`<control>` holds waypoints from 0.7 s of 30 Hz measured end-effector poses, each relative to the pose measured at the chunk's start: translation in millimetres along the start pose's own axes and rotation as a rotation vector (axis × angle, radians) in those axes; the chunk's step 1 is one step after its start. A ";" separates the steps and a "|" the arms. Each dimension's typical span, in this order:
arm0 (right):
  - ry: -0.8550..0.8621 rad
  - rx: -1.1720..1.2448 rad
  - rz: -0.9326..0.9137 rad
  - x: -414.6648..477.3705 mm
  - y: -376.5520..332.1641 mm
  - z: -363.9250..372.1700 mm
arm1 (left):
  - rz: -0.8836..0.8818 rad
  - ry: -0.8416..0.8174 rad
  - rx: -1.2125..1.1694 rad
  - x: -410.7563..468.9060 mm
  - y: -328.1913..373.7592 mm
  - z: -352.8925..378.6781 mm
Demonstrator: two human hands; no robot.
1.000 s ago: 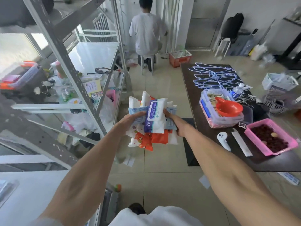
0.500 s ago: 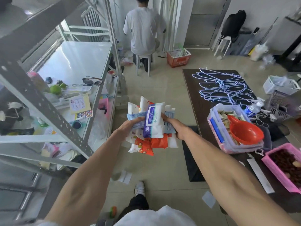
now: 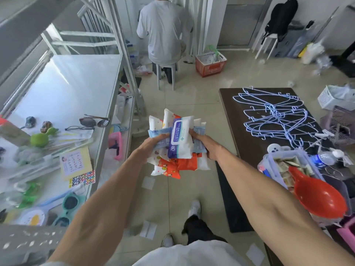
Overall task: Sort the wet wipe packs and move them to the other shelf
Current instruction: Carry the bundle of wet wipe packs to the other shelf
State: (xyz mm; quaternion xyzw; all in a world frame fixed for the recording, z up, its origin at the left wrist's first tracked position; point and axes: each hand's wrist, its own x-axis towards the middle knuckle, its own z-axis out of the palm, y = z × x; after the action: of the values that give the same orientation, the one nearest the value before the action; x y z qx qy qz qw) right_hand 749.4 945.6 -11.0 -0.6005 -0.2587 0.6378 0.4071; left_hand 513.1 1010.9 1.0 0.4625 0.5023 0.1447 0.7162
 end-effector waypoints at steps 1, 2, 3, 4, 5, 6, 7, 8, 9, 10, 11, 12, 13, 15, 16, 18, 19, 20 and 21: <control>-0.009 0.000 0.004 15.0 -7.9 -4.8 | -0.008 0.010 0.007 13.0 8.4 -1.5; -0.020 -0.002 0.005 29.9 -16.7 -9.7 | -0.015 0.023 -0.001 27.2 17.1 -3.4; -0.029 -0.004 0.004 45.0 -26.8 -14.6 | -0.020 0.034 -0.010 40.7 27.6 -4.6; -0.034 -0.001 0.002 59.3 -37.2 -20.0 | -0.023 0.040 -0.019 51.9 39.5 -3.6; -0.039 0.003 0.004 73.4 -48.6 -25.8 | -0.033 0.042 -0.023 65.0 50.9 -3.4; -0.045 0.005 0.005 87.1 -61.5 -32.5 | -0.036 0.047 -0.023 79.3 62.8 -3.2; -0.057 0.007 0.003 99.8 -74.8 -38.6 | -0.031 0.051 -0.018 91.8 76.2 -2.2; -0.066 0.009 -0.001 112.0 -87.8 -44.3 | -0.020 0.066 -0.010 104.5 89.0 -2.0; -0.071 0.008 -0.009 124.2 -100.7 -50.0 | -0.015 0.081 -0.006 116.7 102.0 -1.7; -0.075 0.006 -0.017 136.3 -113.5 -54.9 | -0.016 0.099 -0.006 127.9 114.9 -1.8; -0.081 0.005 -0.022 148.2 -126.5 -59.2 | -0.018 0.121 -0.006 138.7 128.0 -2.2; -0.091 0.004 -0.025 159.8 -139.7 -62.8 | -0.014 0.143 -0.005 149.4 140.6 -3.4; -0.102 0.002 -0.026 170.9 -151.8 -65.5 | -0.012 0.158 -0.013 158.2 152.3 -4.2; -0.128 -0.005 -0.016 193.8 -171.7 -70.1 | -0.015 0.173 -0.045 173.6 172.5 -6.9; -0.136 -0.008 -0.006 204.4 -180.1 -72.0 | -0.020 0.185 -0.051 181.9 181.2 -9.0; -0.145 -0.018 0.009 226.5 -194.9 -73.9 | -0.018 0.196 -0.072 196.4 195.3 -14.7; -0.149 -0.030 0.014 238.3 -201.6 -74.0 | -0.017 0.203 -0.079 204.2 201.6 -18.7; -0.154 -0.044 0.017 250.4 -208.3 -72.8 | -0.017 0.212 -0.079 214.4 206.0 -24.3; -0.159 -0.059 0.019 264.4 -214.4 -72.2 | -0.022 0.222 -0.076 224.7 210.3 -30.2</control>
State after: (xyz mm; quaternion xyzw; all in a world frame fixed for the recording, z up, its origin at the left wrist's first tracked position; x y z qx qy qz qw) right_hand 878.6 1268.3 7.3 -0.5620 -0.3032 0.6793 0.3617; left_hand 643.4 1289.0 37.2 0.4108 0.5776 0.2059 0.6747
